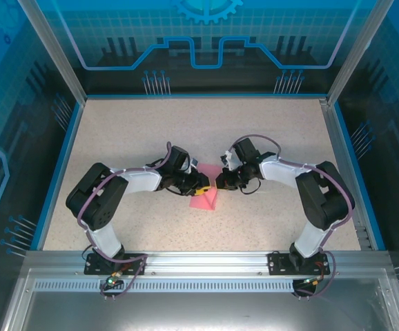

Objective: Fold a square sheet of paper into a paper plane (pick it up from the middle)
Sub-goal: Fold the triangle a second time at the center of the table.

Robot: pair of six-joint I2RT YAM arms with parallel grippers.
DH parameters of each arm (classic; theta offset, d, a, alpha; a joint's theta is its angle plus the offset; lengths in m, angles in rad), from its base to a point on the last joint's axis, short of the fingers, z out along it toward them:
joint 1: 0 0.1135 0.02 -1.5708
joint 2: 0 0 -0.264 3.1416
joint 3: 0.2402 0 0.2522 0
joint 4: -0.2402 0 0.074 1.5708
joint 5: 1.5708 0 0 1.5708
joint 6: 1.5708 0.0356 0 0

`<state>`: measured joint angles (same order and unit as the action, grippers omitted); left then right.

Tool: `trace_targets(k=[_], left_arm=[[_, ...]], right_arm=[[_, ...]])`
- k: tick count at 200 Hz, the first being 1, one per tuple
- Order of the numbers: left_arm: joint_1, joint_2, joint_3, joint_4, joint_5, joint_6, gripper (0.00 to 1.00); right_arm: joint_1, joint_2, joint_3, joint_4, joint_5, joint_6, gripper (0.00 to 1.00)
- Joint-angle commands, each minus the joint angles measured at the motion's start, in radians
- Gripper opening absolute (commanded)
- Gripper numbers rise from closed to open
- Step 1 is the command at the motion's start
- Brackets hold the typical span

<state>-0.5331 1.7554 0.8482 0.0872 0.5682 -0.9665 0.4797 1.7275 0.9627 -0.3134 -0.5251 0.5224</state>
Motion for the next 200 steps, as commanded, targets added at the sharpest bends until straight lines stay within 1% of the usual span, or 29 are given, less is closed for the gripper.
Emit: trace_targets(k=[1, 25, 50, 80, 154, 200], left_arm=[[-0.004, 0.004, 0.006, -0.014, 0.006, 0.022, 0.27], [-0.005, -0.011, 0.020, -0.029, 0.017, 0.052, 0.28], [-0.004, 0.009, 0.032, -0.047, 0.021, 0.077, 0.28], [-0.005, 0.034, 0.037, -0.020, 0.050, 0.068, 0.27], [-0.013, 0.043, 0.057, -0.033, 0.056, 0.081, 0.27], [-0.017, 0.057, 0.069, -0.040, 0.056, 0.085, 0.28]], right_arm=[[0.013, 0.026, 0.017, -0.023, 0.021, -0.030, 0.06], [0.013, 0.052, 0.034, -0.036, 0.046, -0.047, 0.06], [0.013, 0.077, 0.051, -0.039, 0.050, -0.060, 0.05], [0.013, 0.093, 0.064, -0.043, 0.054, -0.069, 0.06], [0.013, 0.134, 0.100, -0.059, 0.087, -0.087, 0.06], [0.013, 0.141, 0.103, -0.061, 0.086, -0.090, 0.06]])
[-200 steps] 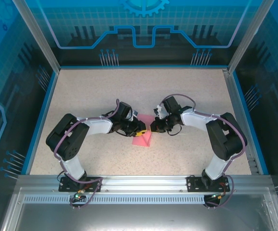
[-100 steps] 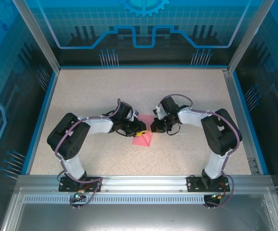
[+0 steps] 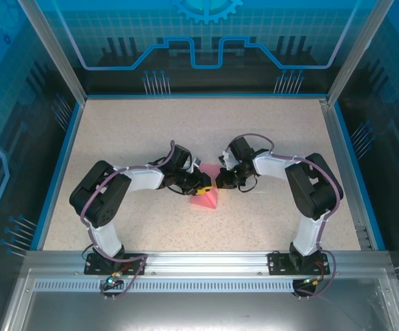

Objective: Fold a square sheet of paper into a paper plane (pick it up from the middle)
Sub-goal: Fold the triangle a second time at the center of the table.

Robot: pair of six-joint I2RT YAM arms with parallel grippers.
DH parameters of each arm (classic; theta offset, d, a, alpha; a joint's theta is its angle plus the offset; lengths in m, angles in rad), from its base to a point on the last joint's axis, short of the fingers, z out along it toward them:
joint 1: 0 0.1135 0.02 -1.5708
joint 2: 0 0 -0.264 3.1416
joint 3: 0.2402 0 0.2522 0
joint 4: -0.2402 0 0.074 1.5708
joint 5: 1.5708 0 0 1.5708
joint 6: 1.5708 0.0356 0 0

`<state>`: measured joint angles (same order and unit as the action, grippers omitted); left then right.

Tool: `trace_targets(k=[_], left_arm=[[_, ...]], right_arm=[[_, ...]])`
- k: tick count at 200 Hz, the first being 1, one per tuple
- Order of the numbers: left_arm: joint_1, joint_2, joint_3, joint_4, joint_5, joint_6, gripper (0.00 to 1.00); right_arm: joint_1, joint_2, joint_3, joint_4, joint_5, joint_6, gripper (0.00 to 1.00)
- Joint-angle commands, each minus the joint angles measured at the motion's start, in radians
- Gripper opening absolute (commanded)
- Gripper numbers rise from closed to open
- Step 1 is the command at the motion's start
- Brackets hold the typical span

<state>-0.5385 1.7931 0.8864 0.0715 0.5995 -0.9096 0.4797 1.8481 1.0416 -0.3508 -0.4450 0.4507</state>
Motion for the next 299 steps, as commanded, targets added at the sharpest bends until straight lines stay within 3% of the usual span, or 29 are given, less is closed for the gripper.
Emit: trace_targets(k=[1, 191, 299], left_arm=[[-0.011, 0.020, 0.031, -0.025, 0.025, 0.029, 0.28], [-0.016, 0.049, 0.020, -0.089, -0.027, 0.040, 0.27], [-0.017, -0.005, 0.012, -0.048, 0.000, 0.033, 0.27]], right_arm=[[0.013, 0.021, 0.025, -0.024, 0.006, -0.018, 0.06], [0.017, 0.053, 0.043, -0.028, 0.002, -0.022, 0.07], [0.023, 0.060, 0.042, -0.033, 0.003, -0.023, 0.07]])
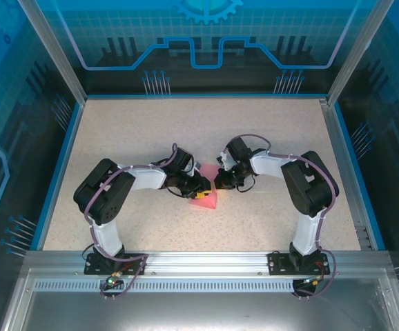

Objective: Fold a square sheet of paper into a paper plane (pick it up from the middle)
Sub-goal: Fold the triangle a second time at the center of the table.

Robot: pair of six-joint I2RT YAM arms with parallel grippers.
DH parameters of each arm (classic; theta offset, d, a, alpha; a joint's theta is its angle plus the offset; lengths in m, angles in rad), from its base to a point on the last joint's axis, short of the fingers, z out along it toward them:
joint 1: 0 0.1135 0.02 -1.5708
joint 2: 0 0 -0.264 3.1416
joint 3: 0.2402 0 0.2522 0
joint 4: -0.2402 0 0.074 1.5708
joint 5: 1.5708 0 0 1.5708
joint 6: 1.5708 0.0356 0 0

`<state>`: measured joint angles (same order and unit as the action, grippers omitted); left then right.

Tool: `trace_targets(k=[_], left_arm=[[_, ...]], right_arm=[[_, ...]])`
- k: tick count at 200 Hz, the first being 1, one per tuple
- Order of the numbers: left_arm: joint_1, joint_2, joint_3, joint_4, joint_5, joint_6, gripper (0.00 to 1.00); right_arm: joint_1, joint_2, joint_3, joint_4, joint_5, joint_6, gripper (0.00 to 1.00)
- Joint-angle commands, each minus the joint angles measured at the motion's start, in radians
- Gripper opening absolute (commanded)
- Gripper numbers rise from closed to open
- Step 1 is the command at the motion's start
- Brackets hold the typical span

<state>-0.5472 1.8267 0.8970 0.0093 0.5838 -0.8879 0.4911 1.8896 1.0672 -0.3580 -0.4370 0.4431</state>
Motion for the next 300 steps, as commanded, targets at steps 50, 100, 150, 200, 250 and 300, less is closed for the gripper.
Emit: trace_targets(k=[50, 100, 150, 200, 250, 300], left_arm=[[-0.013, -0.031, 0.007, 0.056, 0.032, 0.004, 0.28], [-0.013, 0.008, 0.009, -0.004, 0.006, 0.011, 0.28], [-0.013, 0.017, 0.008, -0.023, -0.007, 0.020, 0.28], [-0.012, 0.025, 0.005, -0.012, -0.009, 0.012, 0.28], [-0.013, 0.032, 0.000, -0.009, -0.006, 0.012, 0.27], [-0.013, 0.036, 0.001, -0.008, -0.001, 0.015, 0.27]], right_arm=[[0.012, 0.028, 0.023, -0.033, 0.004, -0.015, 0.07], [0.013, 0.030, 0.025, -0.042, 0.015, -0.017, 0.07], [0.012, 0.029, 0.023, -0.048, 0.030, -0.015, 0.07], [0.012, 0.028, 0.027, -0.048, 0.035, -0.017, 0.06], [0.013, 0.027, 0.026, -0.052, 0.042, -0.015, 0.06], [0.013, 0.023, 0.026, -0.055, 0.057, -0.011, 0.06]])
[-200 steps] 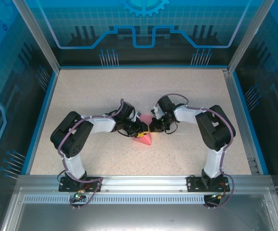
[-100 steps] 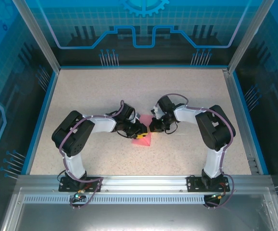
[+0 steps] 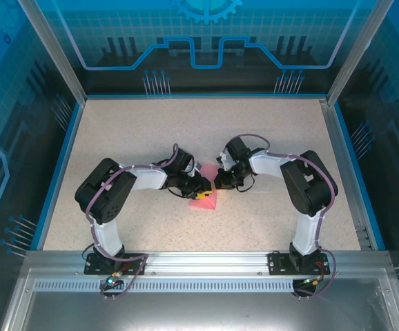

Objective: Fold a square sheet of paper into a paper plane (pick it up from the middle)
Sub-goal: Fold the triangle a second time at the center of the table.

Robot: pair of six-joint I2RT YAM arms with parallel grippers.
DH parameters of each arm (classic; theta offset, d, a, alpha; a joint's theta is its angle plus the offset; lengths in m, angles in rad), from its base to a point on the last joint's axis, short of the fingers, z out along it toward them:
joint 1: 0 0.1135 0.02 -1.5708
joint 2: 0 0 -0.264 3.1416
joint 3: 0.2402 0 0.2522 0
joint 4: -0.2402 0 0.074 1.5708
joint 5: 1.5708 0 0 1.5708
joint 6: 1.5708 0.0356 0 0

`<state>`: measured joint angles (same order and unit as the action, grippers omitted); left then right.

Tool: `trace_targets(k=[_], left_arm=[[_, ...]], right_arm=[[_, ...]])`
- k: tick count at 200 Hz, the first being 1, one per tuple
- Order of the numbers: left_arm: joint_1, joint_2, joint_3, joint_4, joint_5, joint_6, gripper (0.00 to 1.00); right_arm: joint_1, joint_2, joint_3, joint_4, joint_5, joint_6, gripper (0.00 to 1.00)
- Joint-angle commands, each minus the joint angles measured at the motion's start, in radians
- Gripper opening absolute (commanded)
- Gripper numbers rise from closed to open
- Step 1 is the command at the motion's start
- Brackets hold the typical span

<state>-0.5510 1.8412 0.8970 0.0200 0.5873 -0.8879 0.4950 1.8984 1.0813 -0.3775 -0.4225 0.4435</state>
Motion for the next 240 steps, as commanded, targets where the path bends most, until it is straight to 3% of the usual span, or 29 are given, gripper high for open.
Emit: trace_targets(k=[1, 150, 240], left_arm=[[-0.009, 0.021, 0.002, -0.018, -0.004, 0.015, 0.27], [-0.009, 0.000, -0.003, 0.008, 0.013, 0.013, 0.28], [-0.009, 0.023, 0.005, -0.027, -0.009, 0.013, 0.28]], right_arm=[[0.008, 0.015, 0.011, -0.036, 0.043, -0.012, 0.06], [0.008, -0.043, -0.027, -0.023, 0.050, -0.012, 0.06], [0.009, -0.003, -0.006, -0.021, 0.041, -0.014, 0.06]])
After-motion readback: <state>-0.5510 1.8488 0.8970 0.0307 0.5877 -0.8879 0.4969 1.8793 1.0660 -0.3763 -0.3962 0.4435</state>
